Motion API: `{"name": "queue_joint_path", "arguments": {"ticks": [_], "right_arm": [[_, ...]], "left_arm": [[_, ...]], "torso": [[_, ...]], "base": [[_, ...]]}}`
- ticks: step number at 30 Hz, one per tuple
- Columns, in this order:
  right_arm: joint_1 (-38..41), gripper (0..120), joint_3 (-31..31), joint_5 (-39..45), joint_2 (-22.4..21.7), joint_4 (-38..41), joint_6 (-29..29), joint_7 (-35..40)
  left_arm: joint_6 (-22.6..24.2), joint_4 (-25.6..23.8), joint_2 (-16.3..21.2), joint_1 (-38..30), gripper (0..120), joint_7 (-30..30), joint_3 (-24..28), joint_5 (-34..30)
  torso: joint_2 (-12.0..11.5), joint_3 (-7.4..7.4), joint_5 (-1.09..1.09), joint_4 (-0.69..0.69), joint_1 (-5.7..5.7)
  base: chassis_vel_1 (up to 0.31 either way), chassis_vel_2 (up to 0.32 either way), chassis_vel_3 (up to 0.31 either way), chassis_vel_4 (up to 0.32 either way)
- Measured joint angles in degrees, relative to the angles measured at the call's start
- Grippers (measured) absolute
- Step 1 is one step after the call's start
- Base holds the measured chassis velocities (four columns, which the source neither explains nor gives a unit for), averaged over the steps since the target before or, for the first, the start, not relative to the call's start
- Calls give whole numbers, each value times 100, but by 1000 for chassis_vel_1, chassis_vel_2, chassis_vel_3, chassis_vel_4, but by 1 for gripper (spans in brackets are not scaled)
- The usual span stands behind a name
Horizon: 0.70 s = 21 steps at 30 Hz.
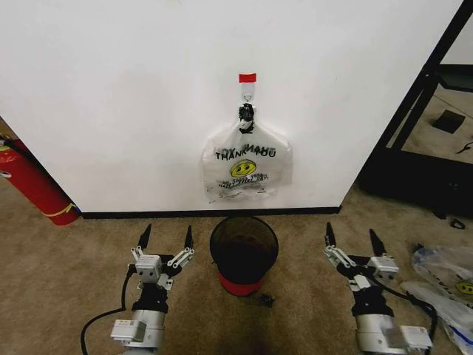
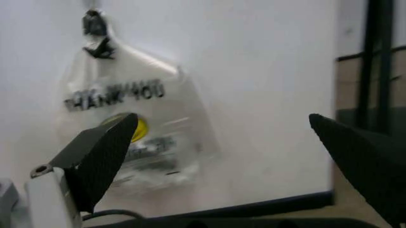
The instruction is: Pick up the garbage bag from the wall and place it over the trash bin.
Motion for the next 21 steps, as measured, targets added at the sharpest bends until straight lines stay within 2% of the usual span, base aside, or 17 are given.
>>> {"name": "queue_joint_path", "arguments": {"ticks": [5,9,12,16,21], "right_arm": [[1096,100,-253,1070,-683,-637,-325,-387],[1334,100,-262,1515,-814,-776,-461,-647],[1685,100,-298,2119,-972,-1002,-665,-1170],[2046,100,-477,2401,-1054,-1243,-787,-1464],[3668,100,-1352,3011,-1037,-2291,-1054,-1765]], "left_arm": [[-37,48,8,54,100,2,75,91],[-7,114,85,-38,100,4,177,92],[31,230,200,-144,100,10,332,88],[9,232,201,-68,100,14,339,105],[-28,150,145,58,100,17,215,175]], "torso": [[0,0,1,4,1],[0,0,1,2,1],[0,0,-2,-7,1],[0,0,1,-2,0],[0,1,-1,4,1]], "base": [[0,0,0,0],[0,0,0,0],[0,0,0,0],[0,0,0,0],[0,0,0,0]]}}
